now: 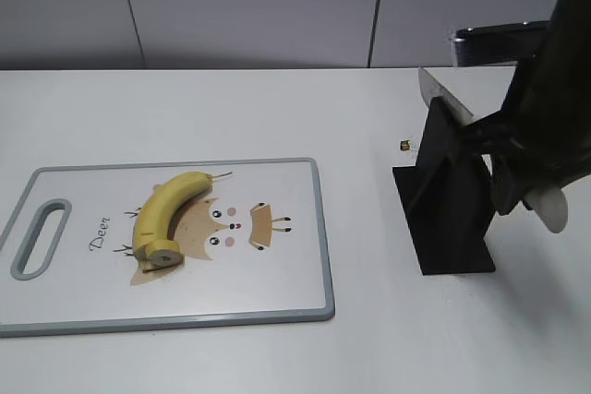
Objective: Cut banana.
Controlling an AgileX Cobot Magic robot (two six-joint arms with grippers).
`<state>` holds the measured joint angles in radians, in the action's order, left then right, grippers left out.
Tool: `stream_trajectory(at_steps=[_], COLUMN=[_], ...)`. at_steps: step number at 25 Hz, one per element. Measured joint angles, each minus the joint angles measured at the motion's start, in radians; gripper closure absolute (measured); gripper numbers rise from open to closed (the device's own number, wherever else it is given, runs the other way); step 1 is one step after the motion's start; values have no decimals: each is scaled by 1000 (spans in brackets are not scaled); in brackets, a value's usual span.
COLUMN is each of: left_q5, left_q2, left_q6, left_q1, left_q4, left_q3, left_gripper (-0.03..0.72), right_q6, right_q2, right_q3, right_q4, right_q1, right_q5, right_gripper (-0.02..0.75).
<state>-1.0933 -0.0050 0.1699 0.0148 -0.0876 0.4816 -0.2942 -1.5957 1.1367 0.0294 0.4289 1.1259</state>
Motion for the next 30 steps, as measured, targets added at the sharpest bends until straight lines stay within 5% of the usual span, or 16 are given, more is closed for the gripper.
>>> stream_trajectory(at_steps=[30], left_q5=[0], left_q2=[0], left_q6=[0], left_q1=[0], left_q4=[0], left_q3=[0], left_gripper=[137], right_q6=[68], right_q2=[285], right_q3=[15], right_q4=[-6], right_q1=[0], right_q5=[44], right_gripper=[576])
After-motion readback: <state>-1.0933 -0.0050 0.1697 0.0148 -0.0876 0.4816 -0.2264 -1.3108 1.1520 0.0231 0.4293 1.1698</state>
